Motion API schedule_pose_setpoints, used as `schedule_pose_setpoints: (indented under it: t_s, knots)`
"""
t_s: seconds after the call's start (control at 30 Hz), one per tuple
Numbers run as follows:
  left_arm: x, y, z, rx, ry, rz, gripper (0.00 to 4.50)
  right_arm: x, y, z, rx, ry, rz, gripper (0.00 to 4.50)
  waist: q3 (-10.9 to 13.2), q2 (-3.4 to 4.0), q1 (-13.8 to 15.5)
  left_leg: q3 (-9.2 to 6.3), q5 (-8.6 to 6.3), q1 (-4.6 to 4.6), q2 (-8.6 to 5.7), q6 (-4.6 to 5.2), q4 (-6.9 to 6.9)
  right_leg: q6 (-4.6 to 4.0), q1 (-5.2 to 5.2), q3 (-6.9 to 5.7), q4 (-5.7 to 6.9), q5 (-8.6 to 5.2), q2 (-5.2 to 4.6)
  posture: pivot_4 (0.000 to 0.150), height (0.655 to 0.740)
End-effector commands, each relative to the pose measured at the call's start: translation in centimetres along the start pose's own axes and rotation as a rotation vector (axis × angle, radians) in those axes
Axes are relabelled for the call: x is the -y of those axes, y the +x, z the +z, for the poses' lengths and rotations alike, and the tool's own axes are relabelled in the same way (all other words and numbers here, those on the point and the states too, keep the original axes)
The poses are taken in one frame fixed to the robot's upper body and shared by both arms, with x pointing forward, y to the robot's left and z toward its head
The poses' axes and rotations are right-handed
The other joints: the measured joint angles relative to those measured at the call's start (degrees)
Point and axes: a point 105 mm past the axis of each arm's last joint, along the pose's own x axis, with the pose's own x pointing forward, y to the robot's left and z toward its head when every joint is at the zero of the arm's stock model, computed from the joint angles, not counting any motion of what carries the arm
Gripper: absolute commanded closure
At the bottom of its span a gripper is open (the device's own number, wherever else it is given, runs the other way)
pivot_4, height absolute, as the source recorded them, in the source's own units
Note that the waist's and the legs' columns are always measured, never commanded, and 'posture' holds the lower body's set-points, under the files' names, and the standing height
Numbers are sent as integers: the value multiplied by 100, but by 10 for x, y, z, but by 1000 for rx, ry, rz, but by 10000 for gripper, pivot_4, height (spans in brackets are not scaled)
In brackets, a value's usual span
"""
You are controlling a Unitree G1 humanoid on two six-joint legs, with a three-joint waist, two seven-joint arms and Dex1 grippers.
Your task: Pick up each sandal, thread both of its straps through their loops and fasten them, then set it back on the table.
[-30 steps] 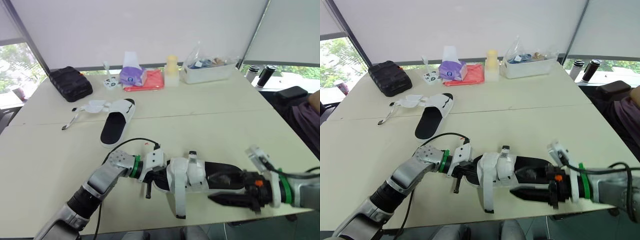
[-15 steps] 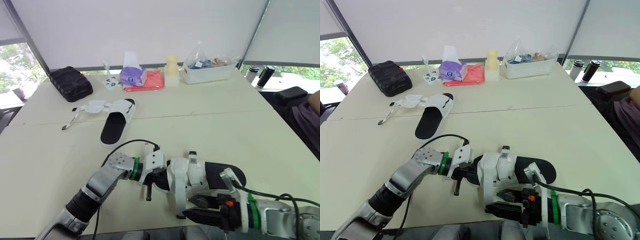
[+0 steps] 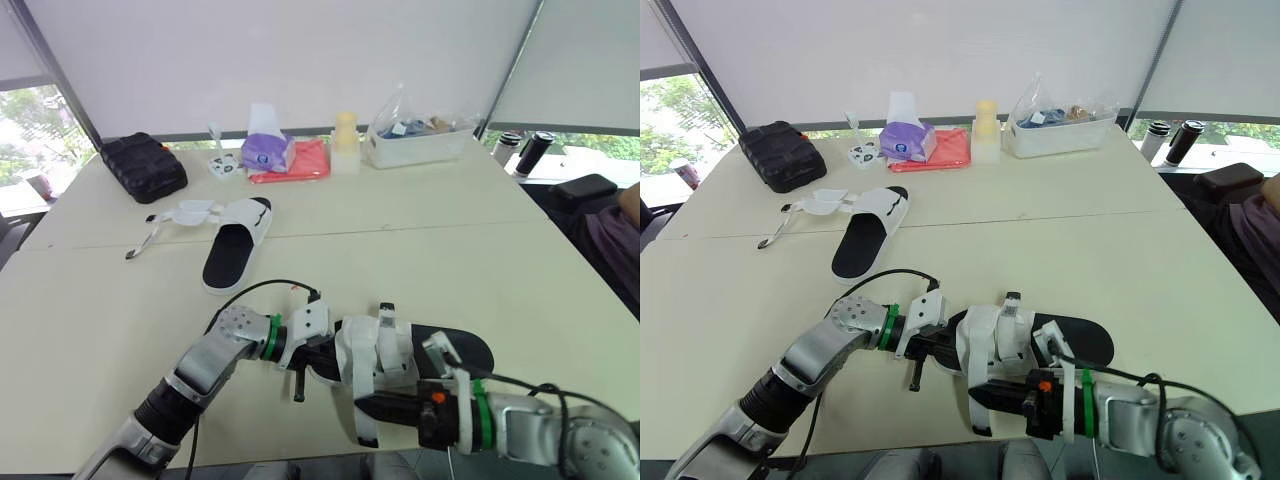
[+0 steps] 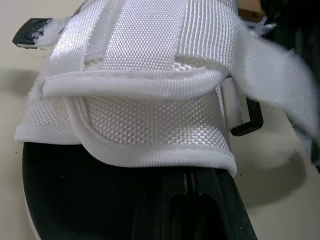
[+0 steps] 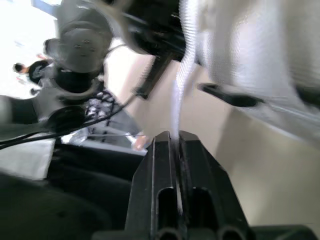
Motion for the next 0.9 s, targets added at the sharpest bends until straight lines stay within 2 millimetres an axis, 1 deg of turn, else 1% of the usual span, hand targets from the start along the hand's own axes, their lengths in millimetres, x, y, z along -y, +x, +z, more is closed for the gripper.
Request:
schedule_pose_setpoints:
  t_s: [0.03, 0.13, 0.17, 0.23, 0.27, 0.33, 0.4, 0.63, 0.8, 0.9]
  knots:
    - [3, 5, -11, -39, -29, -14, 45000, -26, -8, 44, 99, -70, 130, 44620, 0, 0, -1, -1, 0, 2, 1, 0, 0, 0, 3, -1, 0, 0, 1, 1500, 7400]
    - [1, 6, -11, -39, -26, -13, 45000, -30, -10, 72, 148, -88, 156, 44620, 0, 0, 7, -3, 0, 6, 2, 0, 0, 0, 8, -4, -3, 0, 2, 1500, 7400]
    - [1, 6, -11, -39, -25, -13, 45000, -31, -10, 78, 160, -86, 159, 44620, 0, 0, 20, -7, 0, 4, 1, 0, 0, 0, 9, -7, -4, 0, 1, 1500, 7400]
    - [0, 7, -10, -39, -15, -8, 45000, -21, -4, 90, 184, -106, 123, 44620, 0, 0, 8, -19, 0, -6, 1, 1, 0, -1, 9, -17, -17, 0, 0, 1500, 7400]
    - [0, 7, -10, -39, -12, -6, 45000, -14, 1, 91, 174, -112, 93, 44620, -1, 1, 10, -17, -1, -7, 1, 2, 0, -1, 8, -16, -19, 1, -1, 1500, 7400]
    - [-1, 7, -9, -39, -10, -2, 45000, 2, 8, 82, 107, -139, 15, 44620, -1, 1, 12, -16, -1, -10, -1, 3, -1, -1, 3, -16, -19, 1, -3, 1500, 7400]
    - [-1, 7, -10, -39, -11, 4, 45000, 11, 11, 74, 65, -138, -13, 44620, -1, 1, 20, -18, -1, -13, -2, 2, -1, -1, 1, -16, -20, 1, -4, 1500, 7400]
    - [-3, 4, -12, -50, -12, 22, 45000, 14, 12, 59, 0, -90, 23, 44620, -1, 2, 6, -17, -1, -10, -3, 3, 0, -1, 3, -16, -18, 1, -4, 1500, 7400]
    - [-3, 4, -13, -51, -11, 26, 45000, 16, 11, 59, 0, -50, 35, 44620, -1, 2, 5, -17, -1, -8, -3, 3, 0, -1, 4, -16, -18, 1, -4, 1500, 7400]
    - [-3, 4, -13, -52, -10, 27, 45000, 21, 13, 48, -53, -90, -7, 44620, -1, 2, 5, -17, -2, -9, -3, 3, 0, -1, 4, -16, -18, 1, -4, 1500, 7400]
